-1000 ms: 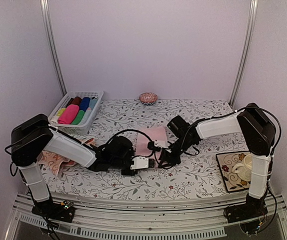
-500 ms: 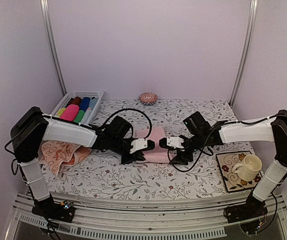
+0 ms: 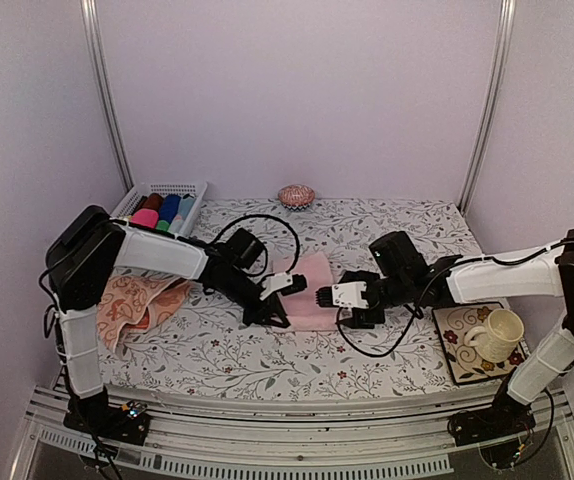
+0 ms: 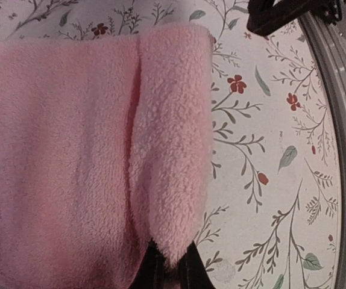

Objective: Roll the towels
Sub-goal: Roll the towel at the center of the board.

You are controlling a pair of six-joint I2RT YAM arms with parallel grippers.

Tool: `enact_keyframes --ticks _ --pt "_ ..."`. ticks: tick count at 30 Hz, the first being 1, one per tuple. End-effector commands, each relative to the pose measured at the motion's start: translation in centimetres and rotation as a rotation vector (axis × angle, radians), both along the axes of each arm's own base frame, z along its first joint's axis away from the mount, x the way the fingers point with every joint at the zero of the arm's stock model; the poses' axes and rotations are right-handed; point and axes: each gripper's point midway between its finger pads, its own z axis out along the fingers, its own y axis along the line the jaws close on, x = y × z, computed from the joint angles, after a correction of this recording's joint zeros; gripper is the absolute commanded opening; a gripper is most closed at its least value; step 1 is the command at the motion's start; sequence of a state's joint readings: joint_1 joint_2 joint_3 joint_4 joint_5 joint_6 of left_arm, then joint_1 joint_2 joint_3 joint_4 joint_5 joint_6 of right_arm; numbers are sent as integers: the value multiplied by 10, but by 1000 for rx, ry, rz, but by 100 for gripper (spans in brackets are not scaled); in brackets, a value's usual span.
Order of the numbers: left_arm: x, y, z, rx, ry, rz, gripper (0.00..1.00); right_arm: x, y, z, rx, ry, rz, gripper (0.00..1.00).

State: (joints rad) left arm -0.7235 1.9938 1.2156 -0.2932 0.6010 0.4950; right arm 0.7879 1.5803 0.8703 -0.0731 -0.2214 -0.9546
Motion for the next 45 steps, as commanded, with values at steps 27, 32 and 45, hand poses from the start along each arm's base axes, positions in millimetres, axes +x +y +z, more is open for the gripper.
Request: enact_keyframes --ticks 27,32,45 --pt "26 11 -39 18 397 137 1 -8 25 -58 -75 -209 42 63" --pt "27 11 -40 21 402 137 1 0 23 -62 -76 -238 2 63" --pt "27 12 -39 16 411 133 1 18 19 -87 -121 -233 -87 54"
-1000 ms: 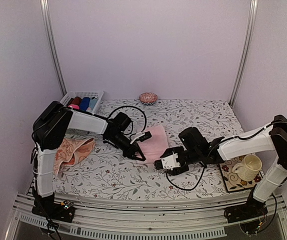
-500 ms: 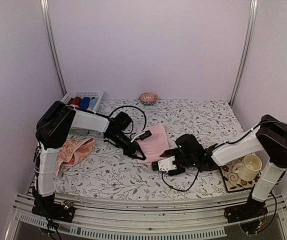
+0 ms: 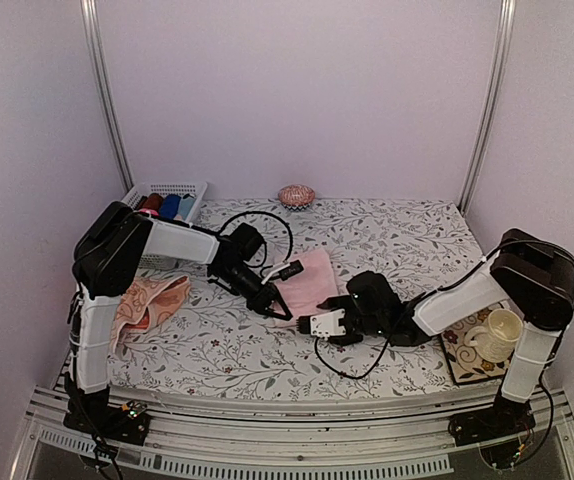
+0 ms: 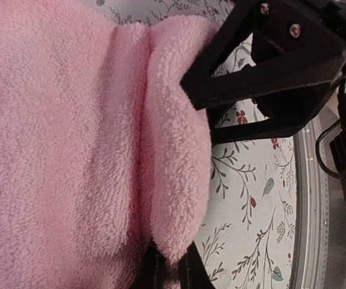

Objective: Roll the towels
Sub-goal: Roll the towel at the center of the board.

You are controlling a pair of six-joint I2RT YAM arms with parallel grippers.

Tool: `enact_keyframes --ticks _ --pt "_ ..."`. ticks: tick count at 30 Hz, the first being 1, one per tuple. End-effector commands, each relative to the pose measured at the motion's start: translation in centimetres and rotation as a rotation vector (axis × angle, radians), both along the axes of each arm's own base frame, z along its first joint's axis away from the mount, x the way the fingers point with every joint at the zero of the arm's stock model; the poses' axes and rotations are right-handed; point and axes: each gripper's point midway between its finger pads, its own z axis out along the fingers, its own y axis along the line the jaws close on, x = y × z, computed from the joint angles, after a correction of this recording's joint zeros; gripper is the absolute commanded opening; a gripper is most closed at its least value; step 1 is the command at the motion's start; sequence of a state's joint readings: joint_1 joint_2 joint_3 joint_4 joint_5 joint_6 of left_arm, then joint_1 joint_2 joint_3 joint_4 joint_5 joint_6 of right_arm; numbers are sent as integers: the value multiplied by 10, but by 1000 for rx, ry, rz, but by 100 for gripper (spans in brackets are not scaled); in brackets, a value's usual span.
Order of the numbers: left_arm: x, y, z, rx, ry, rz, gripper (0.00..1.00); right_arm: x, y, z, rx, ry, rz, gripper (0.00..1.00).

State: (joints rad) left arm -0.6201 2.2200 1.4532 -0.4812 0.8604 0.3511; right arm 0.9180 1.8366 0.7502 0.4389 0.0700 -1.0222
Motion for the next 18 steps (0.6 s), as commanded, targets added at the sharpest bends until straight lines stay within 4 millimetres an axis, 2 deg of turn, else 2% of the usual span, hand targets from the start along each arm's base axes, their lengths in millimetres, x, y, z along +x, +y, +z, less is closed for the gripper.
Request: enact_keyframes --ticks 1,9,13,18 --pt "3 14 -24 71 28 22 1 3 -11 -27 -61 46 -60 53" --pt "5 15 -23 65 32 26 2 8 -15 -42 -83 73 -97 49" --pt "7 17 -23 65 30 31 3 5 -15 -52 -106 106 -94 35" --pt "16 20 -15 66 -2 48 11 3 -15 -60 -145 142 -85 16"
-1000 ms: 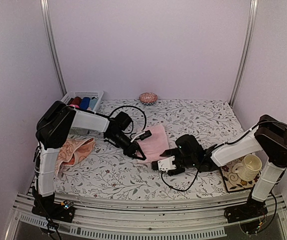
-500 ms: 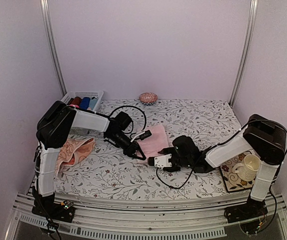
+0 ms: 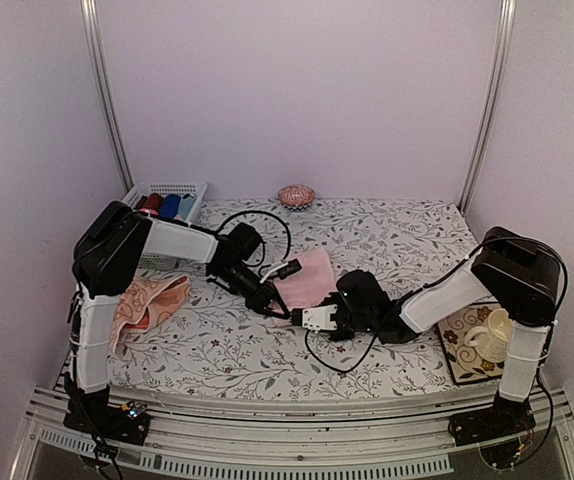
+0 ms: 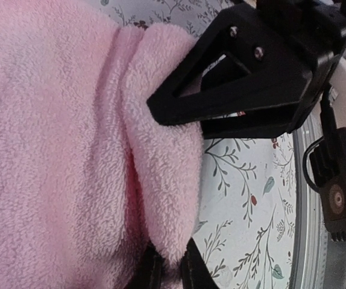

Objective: Roll the towels
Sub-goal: Roll the towel at the center of the board.

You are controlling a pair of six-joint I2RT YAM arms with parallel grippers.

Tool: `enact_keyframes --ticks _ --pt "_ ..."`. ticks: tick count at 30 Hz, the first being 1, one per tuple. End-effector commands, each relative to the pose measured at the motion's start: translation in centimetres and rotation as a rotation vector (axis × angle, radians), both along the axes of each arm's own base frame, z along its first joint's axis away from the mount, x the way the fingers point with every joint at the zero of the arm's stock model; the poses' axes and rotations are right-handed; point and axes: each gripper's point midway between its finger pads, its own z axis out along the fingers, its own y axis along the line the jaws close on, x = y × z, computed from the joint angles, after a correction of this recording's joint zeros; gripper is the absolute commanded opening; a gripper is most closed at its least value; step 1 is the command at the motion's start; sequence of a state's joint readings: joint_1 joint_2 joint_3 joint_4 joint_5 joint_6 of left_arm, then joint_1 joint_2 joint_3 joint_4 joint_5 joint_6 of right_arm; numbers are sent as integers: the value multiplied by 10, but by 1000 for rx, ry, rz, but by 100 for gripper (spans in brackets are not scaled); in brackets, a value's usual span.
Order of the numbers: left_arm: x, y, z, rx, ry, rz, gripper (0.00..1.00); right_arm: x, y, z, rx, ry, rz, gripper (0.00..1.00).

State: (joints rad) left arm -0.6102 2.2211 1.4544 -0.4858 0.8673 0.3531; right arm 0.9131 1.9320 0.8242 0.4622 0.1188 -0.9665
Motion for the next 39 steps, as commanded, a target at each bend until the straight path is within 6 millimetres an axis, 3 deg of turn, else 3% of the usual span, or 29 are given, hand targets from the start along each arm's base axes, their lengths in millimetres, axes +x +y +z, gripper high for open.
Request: enact_keyframes --ticks 1,2,5,8,14,15,21,27,31,39 --pt "16 18 -12 67 -17 46 12 -18 -24 -51 -157 153 -7 12" --pt "18 19 -9 65 -24 51 14 -18 -23 -51 -158 161 -5 10" --pt "26 23 -2 78 -65 70 41 -24 -23 -49 -156 204 11 7" --pt "33 26 12 90 -134 93 62 -31 -20 -36 -127 282 35 4" --pt "45 38 48 95 -319 158 92 -46 -16 -28 -117 445 51 4" --pt "46 41 61 82 -364 171 96 -48 -15 -27 -114 464 53 4" --pt "38 52 84 67 -688 219 97 -60 -10 -18 -74 640 44 4" --pt "3 49 81 37 -994 144 97 -63 -2 -10 -28 820 29 4" --pt "-22 43 81 -39 -1100 73 96 -73 -7 -24 -45 935 -16 4" --pt "-46 30 78 -102 -1171 -7 88 -68 7 -13 -15 1030 -30 5"
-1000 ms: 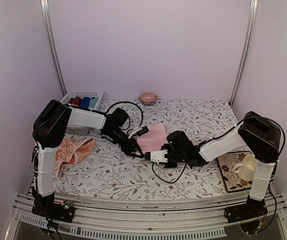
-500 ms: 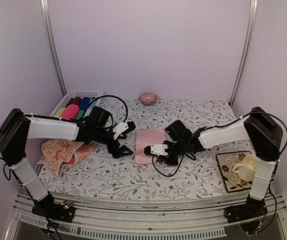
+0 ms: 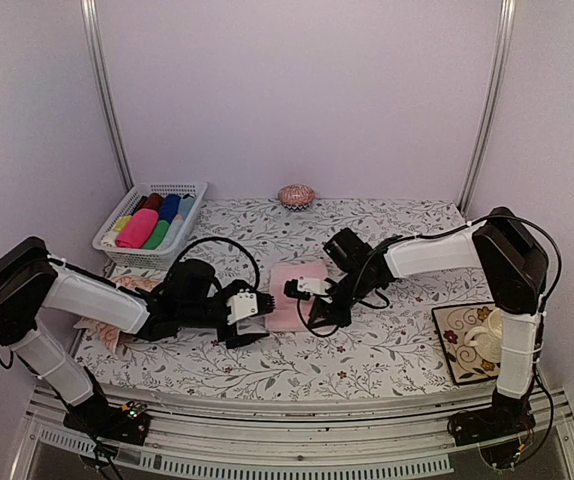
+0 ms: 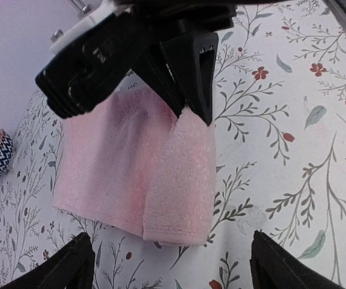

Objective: Roll the towels
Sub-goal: Roll the towel at the center of the board.

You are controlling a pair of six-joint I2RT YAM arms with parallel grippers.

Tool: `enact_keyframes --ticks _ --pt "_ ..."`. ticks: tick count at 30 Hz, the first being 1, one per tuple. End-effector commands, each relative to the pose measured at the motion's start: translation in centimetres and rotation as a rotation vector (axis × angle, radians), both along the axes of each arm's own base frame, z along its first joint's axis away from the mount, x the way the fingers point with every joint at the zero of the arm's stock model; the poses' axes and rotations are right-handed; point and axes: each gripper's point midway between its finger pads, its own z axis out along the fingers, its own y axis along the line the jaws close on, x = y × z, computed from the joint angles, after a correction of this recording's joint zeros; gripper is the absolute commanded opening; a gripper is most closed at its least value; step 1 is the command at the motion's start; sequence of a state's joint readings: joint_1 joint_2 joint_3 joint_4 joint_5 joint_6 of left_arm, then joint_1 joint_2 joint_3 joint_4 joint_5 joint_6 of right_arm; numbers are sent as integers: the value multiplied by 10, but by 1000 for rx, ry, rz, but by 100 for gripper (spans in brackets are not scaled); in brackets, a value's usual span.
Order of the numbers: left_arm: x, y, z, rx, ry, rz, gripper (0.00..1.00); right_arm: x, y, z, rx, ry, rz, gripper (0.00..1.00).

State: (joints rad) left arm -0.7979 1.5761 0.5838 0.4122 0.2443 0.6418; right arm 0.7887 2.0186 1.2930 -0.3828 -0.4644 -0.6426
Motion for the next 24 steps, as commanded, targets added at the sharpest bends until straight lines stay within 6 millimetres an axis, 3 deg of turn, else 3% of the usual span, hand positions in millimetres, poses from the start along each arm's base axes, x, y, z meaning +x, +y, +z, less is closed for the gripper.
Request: enact_keyframes --ticks 1,12,24 --pt "-4 -22 24 -48 -145 -67 87 -32 -11 -21 -72 209 4 5" --pt "-20 -48 -11 75 -147 -169 74 -27 -10 -24 -84 213 -16 7" --pt "-10 -46 -37 150 -106 -110 54 -21 -12 -23 -79 206 -26 8"
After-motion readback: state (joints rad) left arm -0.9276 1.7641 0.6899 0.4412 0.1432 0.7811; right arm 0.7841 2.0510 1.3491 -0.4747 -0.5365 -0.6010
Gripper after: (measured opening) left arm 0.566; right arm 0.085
